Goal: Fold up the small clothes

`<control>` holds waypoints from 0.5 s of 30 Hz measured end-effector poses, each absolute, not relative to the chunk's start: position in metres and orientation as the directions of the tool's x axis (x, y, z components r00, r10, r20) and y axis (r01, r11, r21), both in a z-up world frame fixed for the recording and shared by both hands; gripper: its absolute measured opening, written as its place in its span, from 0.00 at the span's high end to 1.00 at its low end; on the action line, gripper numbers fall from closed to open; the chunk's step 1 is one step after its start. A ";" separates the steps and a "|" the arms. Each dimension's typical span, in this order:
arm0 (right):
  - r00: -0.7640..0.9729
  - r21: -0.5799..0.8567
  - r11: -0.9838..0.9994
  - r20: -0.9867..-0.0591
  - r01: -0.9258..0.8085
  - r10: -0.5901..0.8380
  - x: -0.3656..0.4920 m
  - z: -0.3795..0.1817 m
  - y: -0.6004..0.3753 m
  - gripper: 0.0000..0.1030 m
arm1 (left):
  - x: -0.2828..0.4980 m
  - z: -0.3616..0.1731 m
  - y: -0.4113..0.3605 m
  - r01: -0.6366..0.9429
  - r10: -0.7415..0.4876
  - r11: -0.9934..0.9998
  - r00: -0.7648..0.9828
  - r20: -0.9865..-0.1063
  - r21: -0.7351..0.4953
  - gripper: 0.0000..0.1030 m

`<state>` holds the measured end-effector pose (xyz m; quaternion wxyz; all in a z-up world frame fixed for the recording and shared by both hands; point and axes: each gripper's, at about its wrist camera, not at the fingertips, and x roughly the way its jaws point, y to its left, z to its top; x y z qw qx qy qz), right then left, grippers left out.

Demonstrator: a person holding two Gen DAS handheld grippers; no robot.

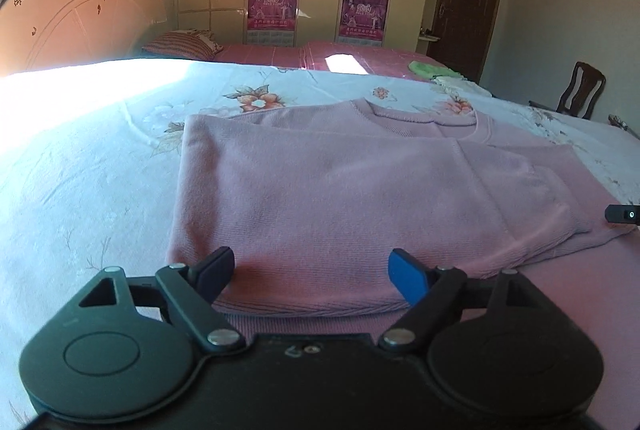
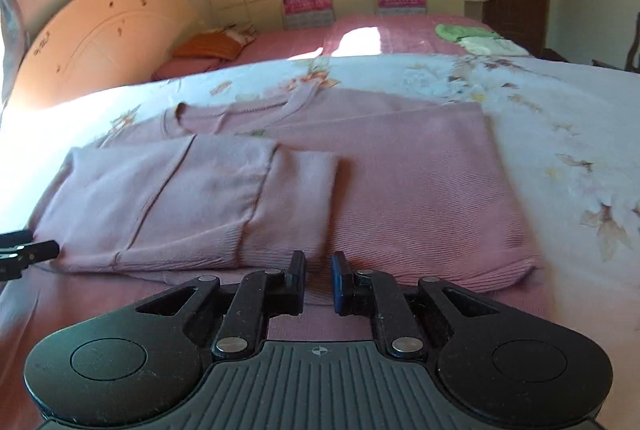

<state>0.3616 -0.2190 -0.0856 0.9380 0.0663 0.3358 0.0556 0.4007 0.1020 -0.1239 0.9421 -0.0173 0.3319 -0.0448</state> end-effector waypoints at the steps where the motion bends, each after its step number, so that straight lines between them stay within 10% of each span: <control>1: 0.790 0.157 0.987 -0.601 -0.031 0.121 0.356 -0.082 -0.230 0.89 | 0.401 -0.125 0.100 0.062 -0.080 0.997 0.774 -0.628 -0.050 0.17; 15: 0.728 0.170 0.984 -0.668 -0.054 0.155 0.348 -0.105 -0.280 0.89 | 0.409 -0.135 0.077 -0.035 0.061 0.998 0.710 -0.702 0.052 0.11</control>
